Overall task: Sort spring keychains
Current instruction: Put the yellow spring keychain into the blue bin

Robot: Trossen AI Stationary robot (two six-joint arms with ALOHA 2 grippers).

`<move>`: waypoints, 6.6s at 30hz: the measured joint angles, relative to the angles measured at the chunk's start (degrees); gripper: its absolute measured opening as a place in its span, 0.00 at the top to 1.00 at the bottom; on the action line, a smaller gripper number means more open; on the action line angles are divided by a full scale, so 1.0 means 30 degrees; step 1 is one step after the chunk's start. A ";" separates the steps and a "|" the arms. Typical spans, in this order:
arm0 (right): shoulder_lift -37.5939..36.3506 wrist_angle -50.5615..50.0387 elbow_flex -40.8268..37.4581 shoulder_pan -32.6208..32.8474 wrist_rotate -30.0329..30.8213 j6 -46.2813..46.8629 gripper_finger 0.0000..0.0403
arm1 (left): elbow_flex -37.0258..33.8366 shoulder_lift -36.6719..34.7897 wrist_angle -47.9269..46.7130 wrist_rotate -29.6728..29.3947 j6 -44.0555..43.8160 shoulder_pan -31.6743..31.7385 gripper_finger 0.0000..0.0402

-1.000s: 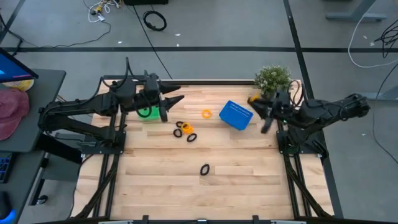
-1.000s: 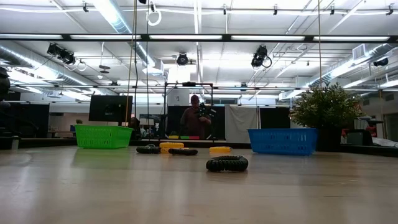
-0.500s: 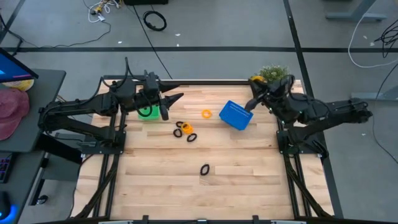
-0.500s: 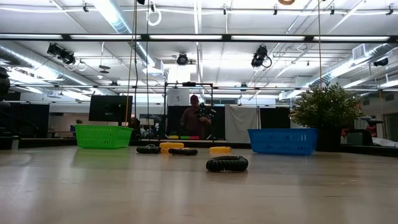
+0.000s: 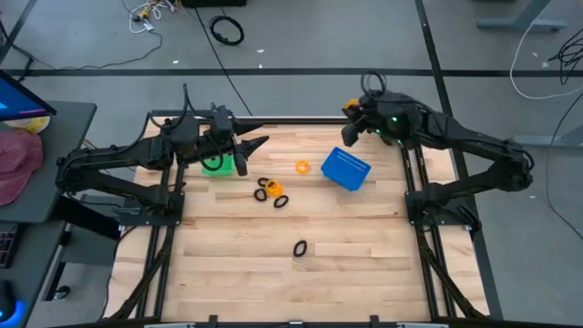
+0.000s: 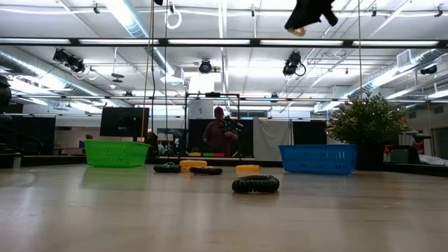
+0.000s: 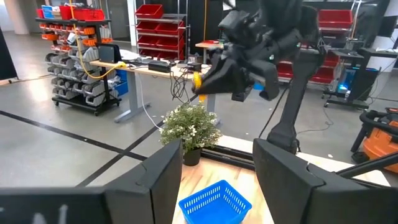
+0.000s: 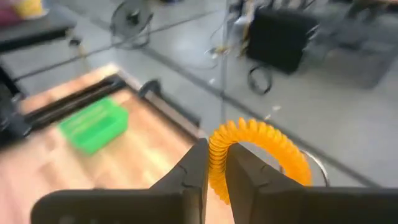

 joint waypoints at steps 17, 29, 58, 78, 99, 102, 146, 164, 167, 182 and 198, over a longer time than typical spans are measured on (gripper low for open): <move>0.6598 -0.6481 0.0430 -0.2654 -0.8337 -0.0043 0.89 | 0.0000 0.0000 -0.0199 0.0004 0.0008 0.0000 0.50; 0.9621 -0.7034 -0.0466 -0.2792 -0.8757 -0.1901 0.89 | 0.0000 0.0005 -0.0731 0.0004 0.0000 0.0000 0.50; 0.9737 -0.0480 -0.5486 -0.3615 -0.9198 -0.1883 0.87 | 0.0000 0.0007 -0.0855 0.0004 -0.0007 -0.0007 0.50; 0.9125 -0.1925 -0.5486 -0.3608 -0.9201 -0.2289 0.63 | 0.0000 0.0001 -0.0848 0.0004 -0.0005 -0.0007 0.50; -0.1160 -0.0848 -0.5486 -0.0058 -1.2157 -0.4288 0.63 | 0.0000 0.0004 -0.0899 0.0004 0.0015 -0.0007 0.50; -0.1680 0.1219 -0.5486 0.1184 -1.0850 -0.6281 0.64 | 0.0000 0.0001 -0.0906 0.0004 0.0022 -0.0007 0.50; 1.6238 -0.3087 0.4153 -0.1712 -0.9180 -0.4105 0.63 | -0.0007 -0.2307 -0.5680 -0.0651 -0.0386 -0.1858 0.50; 1.6938 -0.3554 0.4161 -0.1584 -1.1056 -0.7865 0.63 | -0.0007 -0.2295 -0.6365 -0.0294 -0.0598 -0.1851 0.50; 1.7255 -0.3466 0.4161 -0.1422 -1.0891 -0.8109 0.63 | -0.0007 -0.2295 -0.6542 -0.0280 -0.0733 -0.1851 0.50; 1.8449 -0.2805 0.4168 -0.1444 -1.0542 -0.8442 0.64 | -0.0007 -0.2295 -0.7020 -0.0272 -0.0874 -0.1843 0.50; 1.8480 -0.2397 0.4168 -0.1388 -0.9958 -0.8313 0.94 | -0.0007 -0.2295 -0.7412 -0.0272 -0.0911 -0.1843 0.50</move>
